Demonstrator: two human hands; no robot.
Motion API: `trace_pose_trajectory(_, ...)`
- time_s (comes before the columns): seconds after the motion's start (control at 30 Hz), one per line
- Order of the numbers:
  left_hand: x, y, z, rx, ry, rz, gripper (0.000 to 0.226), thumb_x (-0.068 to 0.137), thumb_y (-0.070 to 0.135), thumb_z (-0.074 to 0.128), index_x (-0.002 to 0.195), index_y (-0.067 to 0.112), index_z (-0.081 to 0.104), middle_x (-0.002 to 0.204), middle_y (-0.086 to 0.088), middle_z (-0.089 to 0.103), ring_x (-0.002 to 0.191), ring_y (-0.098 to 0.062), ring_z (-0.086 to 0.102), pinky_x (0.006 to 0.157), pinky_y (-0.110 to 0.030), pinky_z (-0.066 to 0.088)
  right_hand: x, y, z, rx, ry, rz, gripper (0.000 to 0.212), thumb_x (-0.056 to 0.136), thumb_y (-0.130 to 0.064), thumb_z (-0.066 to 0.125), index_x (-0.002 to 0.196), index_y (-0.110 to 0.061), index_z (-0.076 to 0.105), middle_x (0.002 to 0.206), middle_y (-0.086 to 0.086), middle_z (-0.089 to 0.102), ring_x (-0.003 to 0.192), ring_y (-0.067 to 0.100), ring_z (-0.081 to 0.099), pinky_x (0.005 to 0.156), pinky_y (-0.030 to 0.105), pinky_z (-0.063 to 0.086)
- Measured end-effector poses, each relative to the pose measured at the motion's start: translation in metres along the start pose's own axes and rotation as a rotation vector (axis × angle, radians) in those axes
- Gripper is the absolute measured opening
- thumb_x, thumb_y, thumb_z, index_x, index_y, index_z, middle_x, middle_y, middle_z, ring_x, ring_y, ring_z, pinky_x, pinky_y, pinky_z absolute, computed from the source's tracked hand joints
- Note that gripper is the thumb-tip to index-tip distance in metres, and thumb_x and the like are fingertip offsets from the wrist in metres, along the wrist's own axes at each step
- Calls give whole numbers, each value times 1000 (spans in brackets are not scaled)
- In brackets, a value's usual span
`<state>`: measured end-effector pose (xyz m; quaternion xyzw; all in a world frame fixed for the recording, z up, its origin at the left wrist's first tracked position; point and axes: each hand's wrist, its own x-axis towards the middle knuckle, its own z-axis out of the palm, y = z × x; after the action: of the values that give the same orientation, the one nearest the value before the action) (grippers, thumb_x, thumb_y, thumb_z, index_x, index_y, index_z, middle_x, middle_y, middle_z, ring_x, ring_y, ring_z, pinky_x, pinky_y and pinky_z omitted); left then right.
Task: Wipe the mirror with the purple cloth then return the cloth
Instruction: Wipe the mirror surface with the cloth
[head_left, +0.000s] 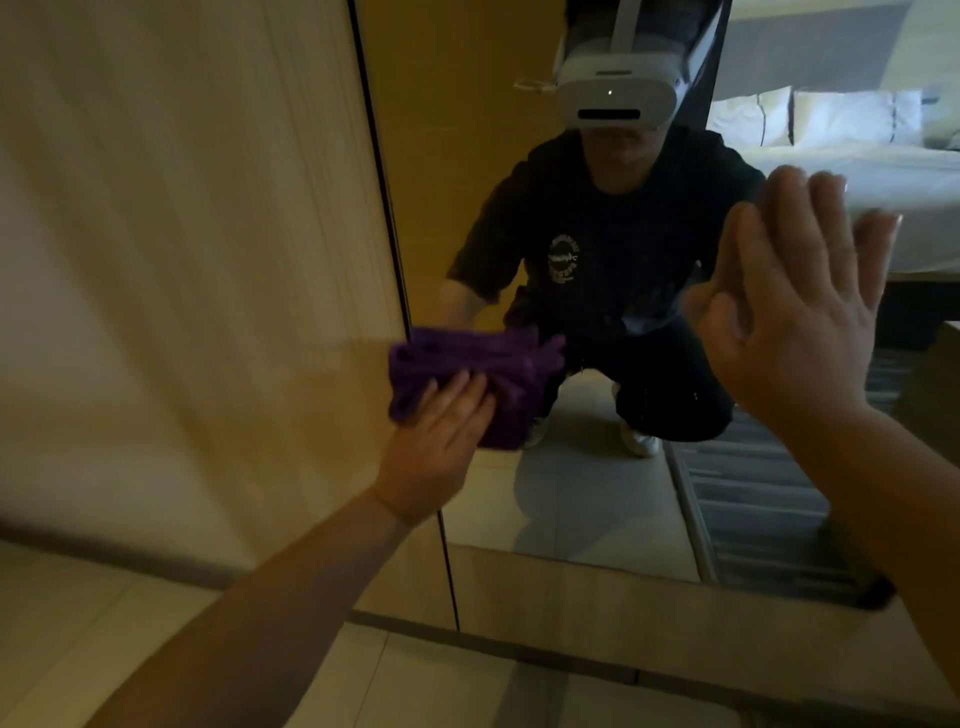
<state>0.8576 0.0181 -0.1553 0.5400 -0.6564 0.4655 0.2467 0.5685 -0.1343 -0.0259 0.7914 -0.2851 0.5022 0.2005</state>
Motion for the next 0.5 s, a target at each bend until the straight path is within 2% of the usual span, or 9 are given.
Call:
trace_pose_trajectory(0.13,-77,31,23,8,-217,-17,55,88,1,49,142,6,38,148,-14,38,143,-28,28,120,-44,16,-2,5,13,-20,96,-33,60,102,-28,44,157,-18,21,163,7,8,150,23,0,118,64,5)
trace_pose_trajectory(0.23,-103,49,24,-54,-360,-53,53,85,3,43,138,7,42,145,-11,44,136,-28,36,120,-42,16,0,9,24,-56,213,-68,59,101,-26,45,156,-14,26,161,16,22,148,27,9,117,60,5)
trace_pose_trajectory(0.33,-140,65,14,-150,-589,-52,56,80,7,38,136,12,49,142,-6,50,133,-23,43,118,-36,15,0,11,26,-85,269,-96,59,100,-24,46,155,-13,28,157,21,30,146,29,14,116,60,8)
trace_pose_trajectory(0.37,-147,71,10,-184,-645,-103,56,79,9,40,133,14,54,140,-3,53,127,-20,51,117,-31,19,0,12,26,-97,263,-98,59,100,-24,46,155,-13,26,157,21,31,146,29,14,116,60,8)
trace_pose_trajectory(0.4,-149,77,5,-237,-686,-209,55,78,10,45,131,17,56,136,0,56,119,-18,59,111,-26,29,0,12,25,-104,245,-96,61,100,-25,46,156,-14,24,158,21,30,146,28,13,116,59,7)
trace_pose_trajectory(0.47,-136,91,-6,-382,-665,-486,51,88,12,51,136,27,49,124,2,65,100,-14,67,86,-23,50,1,11,23,-117,206,-86,62,101,-27,46,157,-16,20,159,20,27,147,28,9,117,60,8)
trace_pose_trajectory(0.5,-120,96,-15,-438,-630,-587,45,98,17,46,140,33,42,117,3,68,94,-10,67,76,-21,52,1,10,22,-126,188,-80,62,101,-28,45,157,-16,21,159,19,26,148,27,8,117,61,8)
